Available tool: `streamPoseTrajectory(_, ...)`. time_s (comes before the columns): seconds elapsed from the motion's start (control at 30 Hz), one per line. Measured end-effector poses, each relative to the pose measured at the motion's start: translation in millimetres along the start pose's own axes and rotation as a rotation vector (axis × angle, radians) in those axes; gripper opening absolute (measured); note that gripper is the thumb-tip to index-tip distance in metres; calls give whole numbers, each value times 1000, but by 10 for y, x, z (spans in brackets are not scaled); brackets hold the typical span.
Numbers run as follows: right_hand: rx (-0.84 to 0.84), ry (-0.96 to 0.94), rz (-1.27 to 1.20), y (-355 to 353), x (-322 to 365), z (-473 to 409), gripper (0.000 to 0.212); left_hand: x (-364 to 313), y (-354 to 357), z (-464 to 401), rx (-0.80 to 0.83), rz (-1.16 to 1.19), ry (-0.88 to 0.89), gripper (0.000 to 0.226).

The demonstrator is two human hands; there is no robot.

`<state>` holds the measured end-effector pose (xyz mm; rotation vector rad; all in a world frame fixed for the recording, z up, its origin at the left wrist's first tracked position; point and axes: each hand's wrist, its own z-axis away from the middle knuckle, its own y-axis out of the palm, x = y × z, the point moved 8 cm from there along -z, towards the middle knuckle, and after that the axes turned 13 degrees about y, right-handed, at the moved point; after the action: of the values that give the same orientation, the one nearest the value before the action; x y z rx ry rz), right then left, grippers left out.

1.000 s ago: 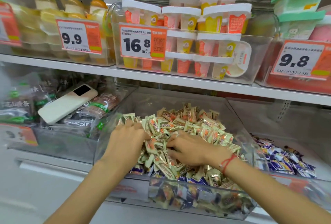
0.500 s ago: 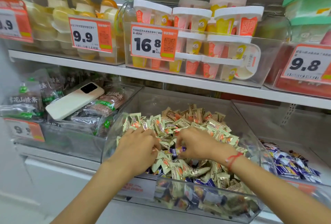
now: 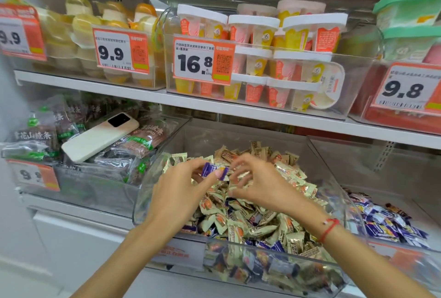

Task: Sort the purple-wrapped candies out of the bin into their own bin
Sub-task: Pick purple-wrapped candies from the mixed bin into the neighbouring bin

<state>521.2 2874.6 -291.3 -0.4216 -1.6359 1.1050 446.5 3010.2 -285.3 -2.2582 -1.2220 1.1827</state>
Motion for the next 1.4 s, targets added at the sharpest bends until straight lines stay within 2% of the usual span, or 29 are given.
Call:
streamPoseTrajectory(0.07,92,101,274,253,-163,-119,22,-12,-74,18,10,-184,24,29)
streamPoseTrajectory(0.1,119,125,363,362,-203,-162,30,-45,-77,27,27,-236,50,30)
streamPoseTrajectory(0.13,126,135,417,447,-212,-196,35,-88,-68,39,45,-270,73,29)
streamPoseTrajectory(0.2,103,105,435,545,-134,-243,32,-130,-61,55,56,-300,93,27)
streamPoseTrajectory(0.4,126,111,84,395,-136,-145,22,-24,-135,46,30,-299,31,29)
streamPoseTrajectory(0.53,104,87,-218,5,-154,127,26,31,-49,44,75,-284,33,29)
streamPoseTrajectory(0.6,135,85,-441,-84,-187,246,34,33,41,14,90,-179,40,26)
streamPoseTrajectory(0.67,148,84,-612,-101,-209,290,36,26,146,-16,78,69,-12,20)
streamPoseTrajectory(0.77,95,106,-778,-118,-275,274,24,-54,313,-17,62,416,-135,11)
streamPoseTrajectory(0.87,8,109,-842,-203,-346,283,13,-155,447,-6,55,574,-189,9)
streamPoseTrajectory(0.97,-99,84,-848,-316,-392,362,18,-255,511,-12,27,688,-204,11)
streamPoseTrajectory(1.07,-274,-22,-775,-484,-380,509,18,-369,579,-19,41,737,-188,17)
streamPoseTrajectory(1.17,-467,-105,-607,-721,-433,722,12,-449,650,-35,121,581,-65,28)
streamPoseTrajectory(1.23,-633,-156,-412,-949,-554,926,11,-447,716,-42,276,294,72,36)
streamPoseTrajectory(1.3,-812,-169,-118,-1188,-748,1117,12,-352,844,-2,509,-79,216,46)
streamPoseTrajectory(1.33,-877,-127,34,-1287,-895,1154,13,-269,907,28,618,-220,266,51)
streamPoseTrajectory(1.4,-895,45,240,-1454,-1301,1106,14,-122,997,85,772,-344,287,53)
